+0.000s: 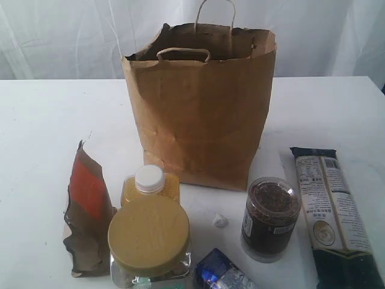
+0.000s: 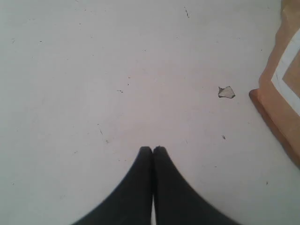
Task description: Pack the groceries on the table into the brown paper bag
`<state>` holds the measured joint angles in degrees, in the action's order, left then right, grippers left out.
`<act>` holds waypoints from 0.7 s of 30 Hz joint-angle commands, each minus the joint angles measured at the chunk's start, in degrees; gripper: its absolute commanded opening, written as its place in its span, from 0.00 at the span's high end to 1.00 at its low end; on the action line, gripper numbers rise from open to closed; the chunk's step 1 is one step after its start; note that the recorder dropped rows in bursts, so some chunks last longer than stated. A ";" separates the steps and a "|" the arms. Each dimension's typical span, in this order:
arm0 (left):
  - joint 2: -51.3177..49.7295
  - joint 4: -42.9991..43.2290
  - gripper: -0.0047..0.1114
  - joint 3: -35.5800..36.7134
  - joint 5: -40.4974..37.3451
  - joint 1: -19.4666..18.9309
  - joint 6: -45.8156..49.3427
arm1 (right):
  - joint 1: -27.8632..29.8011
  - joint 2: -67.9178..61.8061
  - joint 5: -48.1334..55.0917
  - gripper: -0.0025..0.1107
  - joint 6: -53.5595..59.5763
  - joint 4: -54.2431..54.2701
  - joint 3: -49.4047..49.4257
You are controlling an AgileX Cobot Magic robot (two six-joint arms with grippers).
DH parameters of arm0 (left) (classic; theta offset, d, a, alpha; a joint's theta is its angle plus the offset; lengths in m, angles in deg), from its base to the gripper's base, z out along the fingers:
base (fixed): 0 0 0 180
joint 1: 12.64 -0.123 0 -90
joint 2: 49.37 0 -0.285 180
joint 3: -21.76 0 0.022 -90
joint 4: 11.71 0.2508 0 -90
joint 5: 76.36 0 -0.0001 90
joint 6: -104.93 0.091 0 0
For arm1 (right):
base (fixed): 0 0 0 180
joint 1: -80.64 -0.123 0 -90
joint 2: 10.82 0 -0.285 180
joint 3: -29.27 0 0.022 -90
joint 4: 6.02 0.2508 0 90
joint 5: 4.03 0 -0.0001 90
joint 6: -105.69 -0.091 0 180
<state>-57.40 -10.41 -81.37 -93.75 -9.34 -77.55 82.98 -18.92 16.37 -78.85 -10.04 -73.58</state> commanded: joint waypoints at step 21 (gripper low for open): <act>0.24 -0.45 0.96 0.35 -0.14 0.33 -0.08 | 0.45 0.31 -48.75 0.98 -18.96 18.91 0.07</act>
<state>-57.40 -10.41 -81.37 -93.75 -9.34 -77.55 82.98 -18.92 -19.94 -92.59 7.18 -73.58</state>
